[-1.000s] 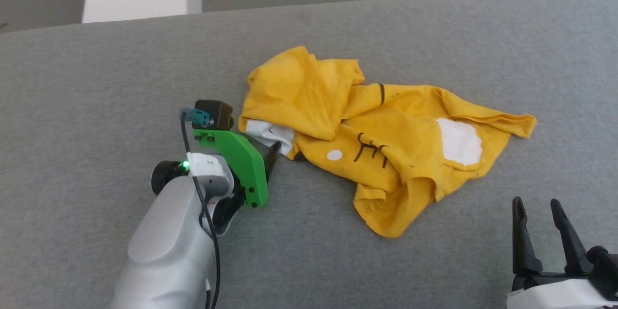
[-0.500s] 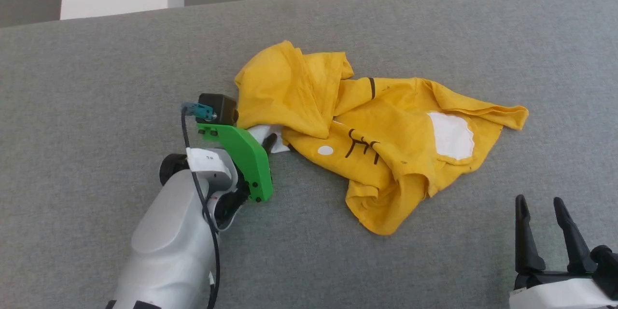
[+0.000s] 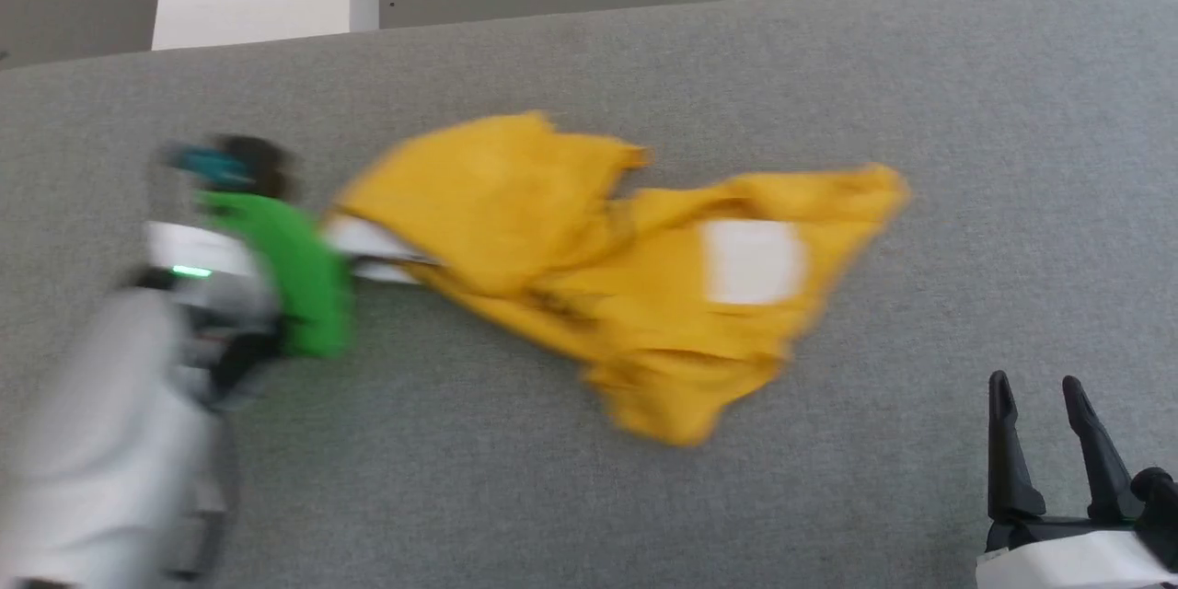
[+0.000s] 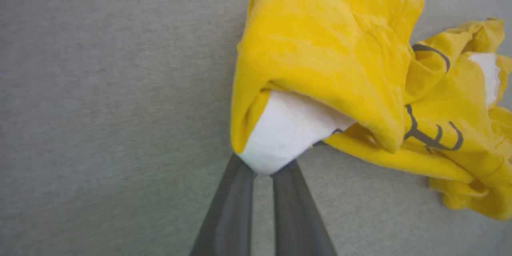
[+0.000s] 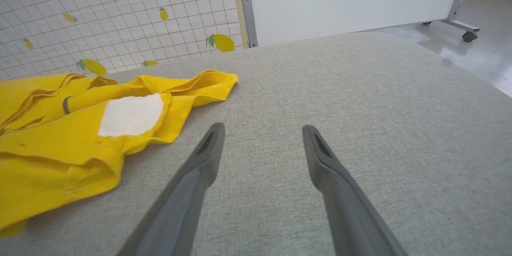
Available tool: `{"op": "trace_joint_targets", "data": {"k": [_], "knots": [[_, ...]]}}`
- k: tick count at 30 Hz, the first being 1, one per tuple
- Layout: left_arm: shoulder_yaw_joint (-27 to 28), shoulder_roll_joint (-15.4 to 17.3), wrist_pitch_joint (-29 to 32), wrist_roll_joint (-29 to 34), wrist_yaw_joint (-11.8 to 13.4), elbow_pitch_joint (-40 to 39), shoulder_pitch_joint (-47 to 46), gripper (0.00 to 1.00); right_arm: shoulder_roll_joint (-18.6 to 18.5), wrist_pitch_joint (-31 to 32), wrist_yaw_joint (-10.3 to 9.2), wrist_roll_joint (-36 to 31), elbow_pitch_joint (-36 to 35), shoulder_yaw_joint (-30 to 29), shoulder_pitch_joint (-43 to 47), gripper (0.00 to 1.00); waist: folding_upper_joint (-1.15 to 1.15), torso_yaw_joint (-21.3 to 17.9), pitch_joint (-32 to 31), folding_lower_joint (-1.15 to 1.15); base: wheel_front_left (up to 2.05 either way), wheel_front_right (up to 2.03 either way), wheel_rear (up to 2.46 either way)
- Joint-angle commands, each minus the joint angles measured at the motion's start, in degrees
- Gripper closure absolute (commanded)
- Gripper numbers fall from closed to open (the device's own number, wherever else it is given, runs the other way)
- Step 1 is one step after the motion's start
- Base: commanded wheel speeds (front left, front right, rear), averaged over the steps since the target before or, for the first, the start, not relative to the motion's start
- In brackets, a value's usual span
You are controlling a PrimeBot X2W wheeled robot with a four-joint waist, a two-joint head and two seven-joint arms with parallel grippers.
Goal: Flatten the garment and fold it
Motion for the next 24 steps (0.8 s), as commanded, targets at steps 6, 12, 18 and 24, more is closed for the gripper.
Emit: {"op": "trace_joint_targets", "data": {"k": [6,12,18,24], "knots": [[5.8,10.4,-4.8,2.7,2.1,-2.5,0.2,1.0,0.0,-0.3,-0.08,0.7,-0.6,-0.7,-0.5,0.0,0.0,-3.6,3.0,0.0,0.0,0.0,0.0],[7.1,8.5,-10.1,2.7,3.6,-1.7,1.3,0.0,0.0,-0.3,-0.08,1.1,-0.9,-0.8,-0.5,0.0,0.0,-3.8,4.0,0.0,0.0,0.0,0.0],[6.6,5.9,-13.6,2.1,2.5,-2.0,0.4,0.0,0.0,-0.3,-0.08,0.4,-0.7,-0.9,-1.1,0.0,0.0,-1.4,3.2,0.0,0.0,0.0,0.0],[9.0,4.5,-21.8,1.5,2.3,-6.6,2.2,0.0,0.0,-0.3,-0.08,-0.4,0.1,-1.6,-1.0,0.0,0.0,1.9,0.2,0.0,0.0,0.0,0.0]]}}
